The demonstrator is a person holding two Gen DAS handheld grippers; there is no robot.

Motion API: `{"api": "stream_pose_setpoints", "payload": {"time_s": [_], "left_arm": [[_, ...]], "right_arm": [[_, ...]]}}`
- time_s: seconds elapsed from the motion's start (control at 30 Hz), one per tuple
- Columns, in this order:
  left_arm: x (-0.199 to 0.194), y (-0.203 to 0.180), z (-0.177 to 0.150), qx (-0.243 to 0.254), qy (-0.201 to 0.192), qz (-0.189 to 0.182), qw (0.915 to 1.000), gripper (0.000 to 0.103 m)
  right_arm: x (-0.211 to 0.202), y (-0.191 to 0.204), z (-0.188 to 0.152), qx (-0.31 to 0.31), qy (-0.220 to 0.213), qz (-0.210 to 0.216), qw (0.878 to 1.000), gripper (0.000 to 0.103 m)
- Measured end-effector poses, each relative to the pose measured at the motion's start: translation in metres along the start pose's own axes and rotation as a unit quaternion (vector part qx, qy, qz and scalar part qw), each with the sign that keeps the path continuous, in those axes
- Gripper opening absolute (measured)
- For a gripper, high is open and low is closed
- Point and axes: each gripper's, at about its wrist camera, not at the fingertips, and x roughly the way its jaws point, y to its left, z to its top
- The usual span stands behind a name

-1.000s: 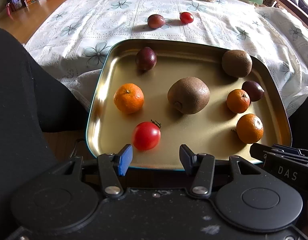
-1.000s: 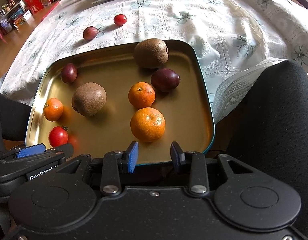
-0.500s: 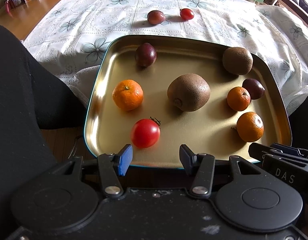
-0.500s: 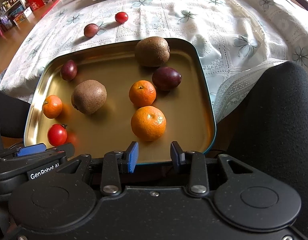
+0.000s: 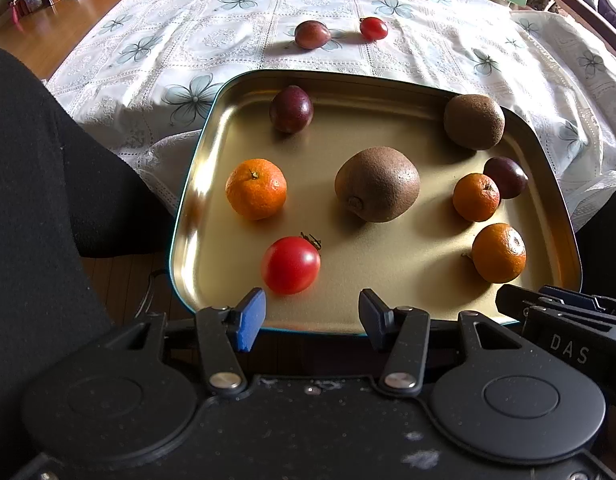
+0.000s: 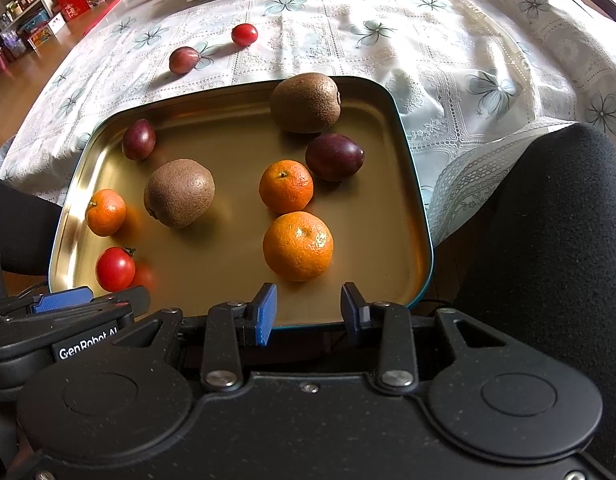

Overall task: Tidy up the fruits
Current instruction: 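Open both tools over the tray and hold them above the placed fruits, then move both open tools away from the tray toward the last plum and tomato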

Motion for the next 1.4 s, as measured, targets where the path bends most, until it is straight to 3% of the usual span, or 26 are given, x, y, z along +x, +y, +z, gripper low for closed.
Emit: {"api": "stream_pose_setpoints", "payload": {"time_s": [0.3,0.6,0.77,1.03,1.4], "left_arm": [[-0.007,0.0,-0.001,-0.002,-0.005,0.007,1.0,0.054],[-0.003,-0.002,0.018,0.003,0.038,0.039,0.9985,0.054],[-0.007,0.007,0.044,-0.02,0.048,0.006,0.9986,0.054],[-0.01,0.012,0.099,-0.015,0.029,0.017,0.9993,0.053],[0.017,0.021,0.175,-0.014,0.028,0.029,0.9991,0.053]], "right_arm": [[-0.003,-0.002,0.001,0.0,0.003,0.0,1.0,0.044],[-0.003,0.001,0.01,-0.008,0.029,0.004,1.0,0.045],[-0.007,0.004,0.027,-0.009,0.038,0.015,0.999,0.045],[-0.017,0.016,0.071,-0.033,0.016,0.027,0.999,0.045],[0.003,0.033,0.134,-0.041,0.014,0.032,0.999,0.045]]}}
